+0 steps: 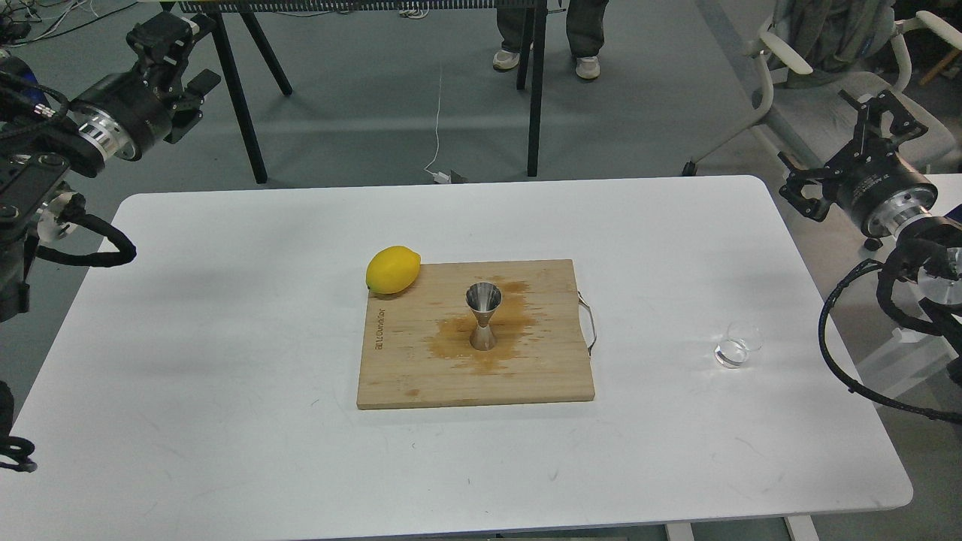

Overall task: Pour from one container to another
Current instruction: 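Open the left gripper and withdraw it away from the jigger, then move the right gripper down toward the small clear glass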

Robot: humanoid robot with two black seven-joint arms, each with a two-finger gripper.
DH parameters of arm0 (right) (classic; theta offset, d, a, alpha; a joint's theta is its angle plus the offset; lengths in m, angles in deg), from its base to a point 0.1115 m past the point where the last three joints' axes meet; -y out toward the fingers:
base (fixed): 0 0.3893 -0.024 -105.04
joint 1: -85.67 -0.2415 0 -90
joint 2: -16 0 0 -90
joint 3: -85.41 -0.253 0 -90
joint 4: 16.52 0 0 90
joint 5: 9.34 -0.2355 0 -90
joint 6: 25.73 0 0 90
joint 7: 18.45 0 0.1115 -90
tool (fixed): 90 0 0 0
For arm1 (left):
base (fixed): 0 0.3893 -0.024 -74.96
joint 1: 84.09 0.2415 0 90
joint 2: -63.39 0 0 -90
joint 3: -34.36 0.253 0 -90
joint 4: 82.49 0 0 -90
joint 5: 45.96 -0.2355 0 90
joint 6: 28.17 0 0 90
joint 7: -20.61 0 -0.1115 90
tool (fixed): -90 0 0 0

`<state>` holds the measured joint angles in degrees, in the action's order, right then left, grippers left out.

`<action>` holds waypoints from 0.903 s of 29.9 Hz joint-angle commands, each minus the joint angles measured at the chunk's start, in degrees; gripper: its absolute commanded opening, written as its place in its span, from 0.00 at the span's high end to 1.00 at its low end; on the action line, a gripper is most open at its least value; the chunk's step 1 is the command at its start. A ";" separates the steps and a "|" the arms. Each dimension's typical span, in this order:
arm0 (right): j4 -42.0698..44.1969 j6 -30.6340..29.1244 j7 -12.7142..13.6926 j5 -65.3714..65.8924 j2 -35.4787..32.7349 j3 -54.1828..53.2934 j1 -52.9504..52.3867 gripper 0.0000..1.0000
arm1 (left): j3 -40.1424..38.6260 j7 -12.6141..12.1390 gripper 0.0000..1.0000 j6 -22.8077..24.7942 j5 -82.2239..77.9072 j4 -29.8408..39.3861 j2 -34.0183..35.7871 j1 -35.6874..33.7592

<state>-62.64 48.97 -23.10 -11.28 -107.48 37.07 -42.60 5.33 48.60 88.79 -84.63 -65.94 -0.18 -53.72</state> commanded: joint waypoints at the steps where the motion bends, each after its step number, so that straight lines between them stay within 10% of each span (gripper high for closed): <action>1: -0.46 -0.17 -0.10 0.00 -0.89 2.37 0.13 0.01 | 0.20 0.02 0.15 1.04 6.58 -4.68 -3.31 -0.40; 27: -33.85 4.92 0.34 42.43 -32.25 23.46 0.39 0.01 | 0.11 0.02 0.00 1.04 14.24 -4.33 -2.79 -0.66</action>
<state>-93.77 52.72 -22.47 27.01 -135.70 57.88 -42.46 5.50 48.62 89.84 -70.37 -70.26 -3.06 -54.21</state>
